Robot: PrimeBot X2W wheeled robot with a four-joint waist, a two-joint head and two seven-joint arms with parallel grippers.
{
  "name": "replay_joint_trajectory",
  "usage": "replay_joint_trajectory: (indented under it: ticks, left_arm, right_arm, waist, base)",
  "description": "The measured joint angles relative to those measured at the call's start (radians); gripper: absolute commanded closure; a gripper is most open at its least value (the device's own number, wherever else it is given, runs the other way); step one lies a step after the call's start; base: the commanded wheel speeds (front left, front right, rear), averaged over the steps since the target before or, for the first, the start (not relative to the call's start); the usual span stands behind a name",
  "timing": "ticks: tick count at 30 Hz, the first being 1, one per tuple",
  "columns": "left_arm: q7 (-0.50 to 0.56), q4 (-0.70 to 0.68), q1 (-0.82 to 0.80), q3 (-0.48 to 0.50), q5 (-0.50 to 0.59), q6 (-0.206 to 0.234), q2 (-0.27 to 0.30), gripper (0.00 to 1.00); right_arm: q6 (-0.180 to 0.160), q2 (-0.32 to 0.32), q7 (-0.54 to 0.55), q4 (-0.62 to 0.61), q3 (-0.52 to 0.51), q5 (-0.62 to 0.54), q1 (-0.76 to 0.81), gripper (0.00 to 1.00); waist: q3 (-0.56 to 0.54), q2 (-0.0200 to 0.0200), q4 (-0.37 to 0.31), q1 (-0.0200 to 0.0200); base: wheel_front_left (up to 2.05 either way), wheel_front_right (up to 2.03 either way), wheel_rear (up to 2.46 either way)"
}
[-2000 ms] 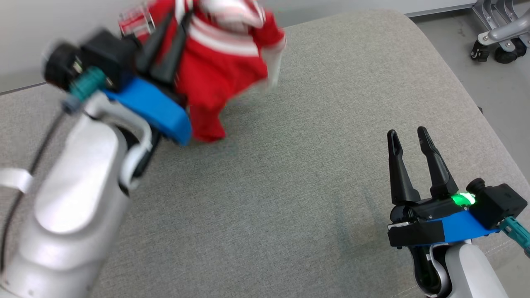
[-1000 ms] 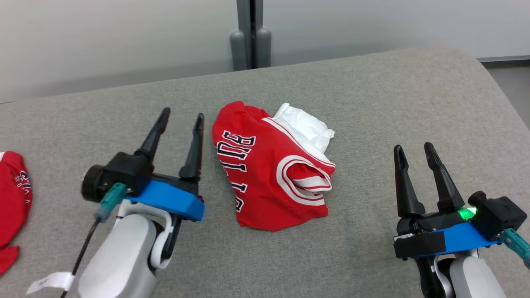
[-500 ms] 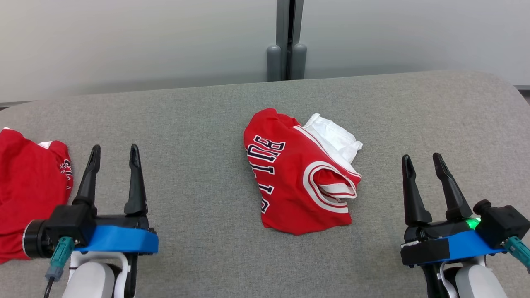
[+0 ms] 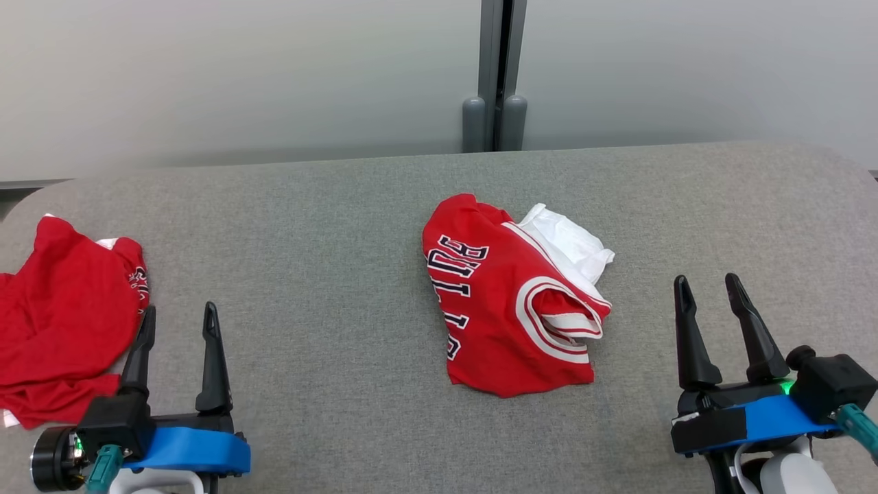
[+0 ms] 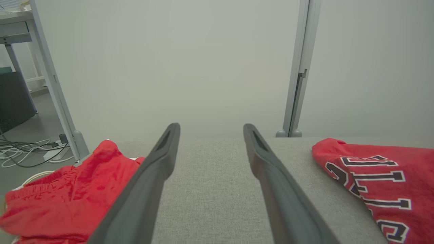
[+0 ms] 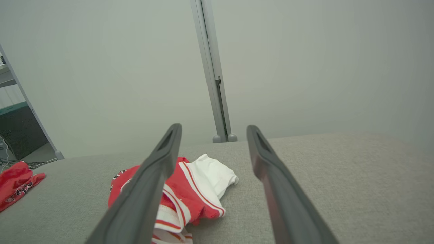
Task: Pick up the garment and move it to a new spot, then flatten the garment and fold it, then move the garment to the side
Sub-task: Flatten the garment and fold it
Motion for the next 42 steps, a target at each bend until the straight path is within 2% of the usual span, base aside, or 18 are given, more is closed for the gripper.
replay_joint_trajectory:
  ticks: [9, 42]
  left_arm:
    - [0.0, 0.047, 0.009, 0.014, 0.026, -0.025, -0.026, 0.0]
    - [0.0, 0.078, 0.009, 0.054, 0.085, -0.027, -0.056, 0.0]
  right_arm:
    - [0.0, 0.0, 0.0, 0.034, -0.002, -0.018, 0.013, 0.0]
    - [0.0, 0.0, 0.0, 0.076, 0.001, -0.023, 0.012, 0.0]
  waist:
    - [-0.018, -0.0001, 0.006, 0.0]
    - [-0.029, 0.0, 0.007, 0.0001]
  base:
    - [0.0, 0.0, 0.0]
    - [0.0, 0.0, 0.0]
